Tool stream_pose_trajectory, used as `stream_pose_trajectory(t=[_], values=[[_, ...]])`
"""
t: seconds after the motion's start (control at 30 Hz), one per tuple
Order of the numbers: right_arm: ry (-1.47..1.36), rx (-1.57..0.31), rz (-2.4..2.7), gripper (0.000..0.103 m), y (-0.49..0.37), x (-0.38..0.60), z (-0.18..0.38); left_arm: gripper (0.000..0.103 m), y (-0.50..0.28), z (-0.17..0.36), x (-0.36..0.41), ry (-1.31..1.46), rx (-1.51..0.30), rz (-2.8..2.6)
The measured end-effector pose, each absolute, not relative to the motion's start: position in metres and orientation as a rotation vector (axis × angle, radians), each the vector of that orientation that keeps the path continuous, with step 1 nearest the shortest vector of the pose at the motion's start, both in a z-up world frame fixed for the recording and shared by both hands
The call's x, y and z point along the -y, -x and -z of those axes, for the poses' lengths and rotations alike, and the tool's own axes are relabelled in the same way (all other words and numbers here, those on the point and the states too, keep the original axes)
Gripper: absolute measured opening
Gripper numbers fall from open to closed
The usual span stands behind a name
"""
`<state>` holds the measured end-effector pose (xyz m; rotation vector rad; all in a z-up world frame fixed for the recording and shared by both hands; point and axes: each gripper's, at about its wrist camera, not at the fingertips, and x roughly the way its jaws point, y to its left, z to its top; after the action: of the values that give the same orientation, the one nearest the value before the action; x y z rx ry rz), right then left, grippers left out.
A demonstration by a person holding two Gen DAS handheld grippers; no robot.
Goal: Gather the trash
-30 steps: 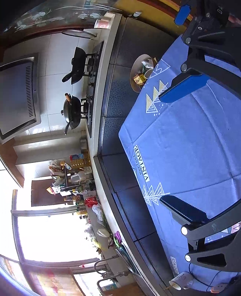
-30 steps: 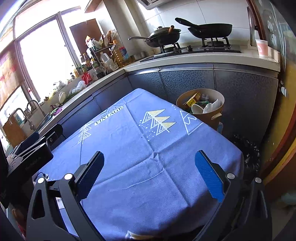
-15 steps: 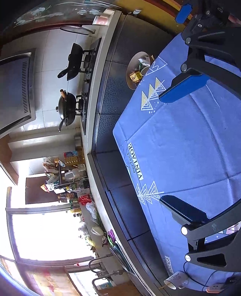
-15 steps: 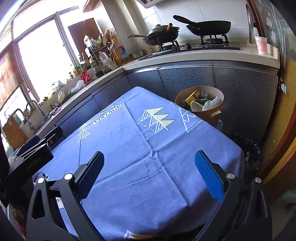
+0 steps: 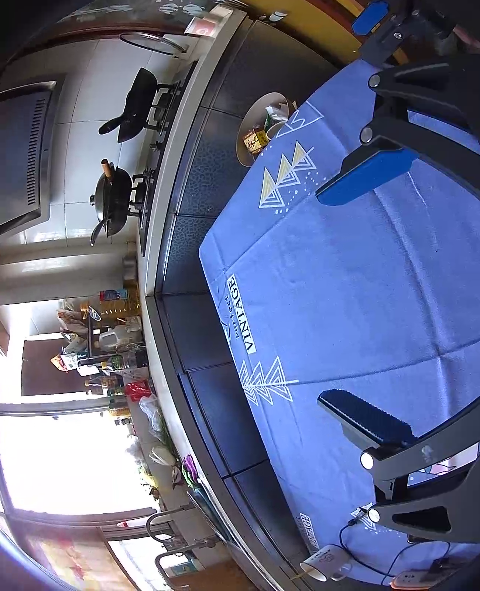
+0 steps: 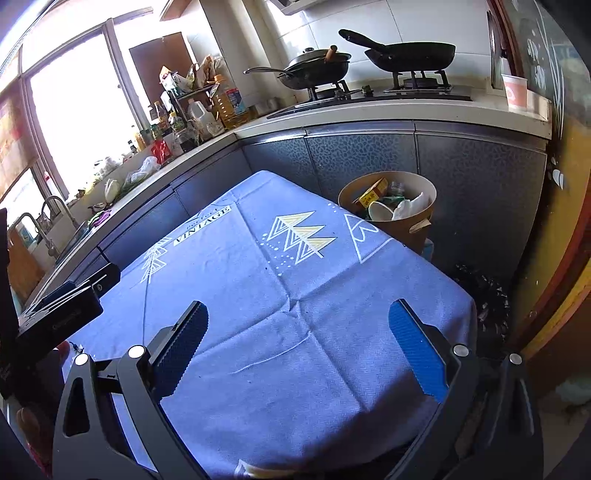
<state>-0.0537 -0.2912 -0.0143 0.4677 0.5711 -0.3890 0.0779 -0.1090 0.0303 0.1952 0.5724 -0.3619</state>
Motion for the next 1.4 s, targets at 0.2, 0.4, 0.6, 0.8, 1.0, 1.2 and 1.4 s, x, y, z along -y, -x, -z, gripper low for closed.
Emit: stream_pose_trajectory(t=[0.2,0.4,0.6,0.8,1.0,1.2,1.4], values=[[-0.482,-0.581,0.389,0.097,0.0535,0.2930,0.0172,0.099,-0.0780,-0.0286,0.1092,-0.200,-0.564,0.346],[-0.488,-0.588,0.384,0.097,0.0525,0.2935,0.0192,0.099,-0.0798,-0.0272,0.1076,-0.181,-0.574,0.363],[-0.487,-0.597,0.380,0.097,0.0506,0.2923,0.0215,0.099,-0.0818,-0.0279,0.1087,-0.192,-0.576,0.342],[-0.487,-0.593,0.387,0.097,0.0500,0.2949,0.0211,0.099,-0.0815,-0.0254,0.1127,-0.218,-0.572,0.316],[-0.487,-0.600,0.375,0.097,0.0476,0.2926,0.0214,0.099,-0.0789,-0.0259,0.1156,-0.239,-0.564,0.303],[-0.488,-0.606,0.369,0.097,0.0469,0.2913,0.0218,0.099,-0.0787,-0.0252,0.1148,-0.242,-0.570,0.296],[-0.491,-0.610,0.364,0.097,0.0452,0.2924,0.0225,0.099,-0.0813,-0.0245,0.1136,-0.248,-0.574,0.290]])
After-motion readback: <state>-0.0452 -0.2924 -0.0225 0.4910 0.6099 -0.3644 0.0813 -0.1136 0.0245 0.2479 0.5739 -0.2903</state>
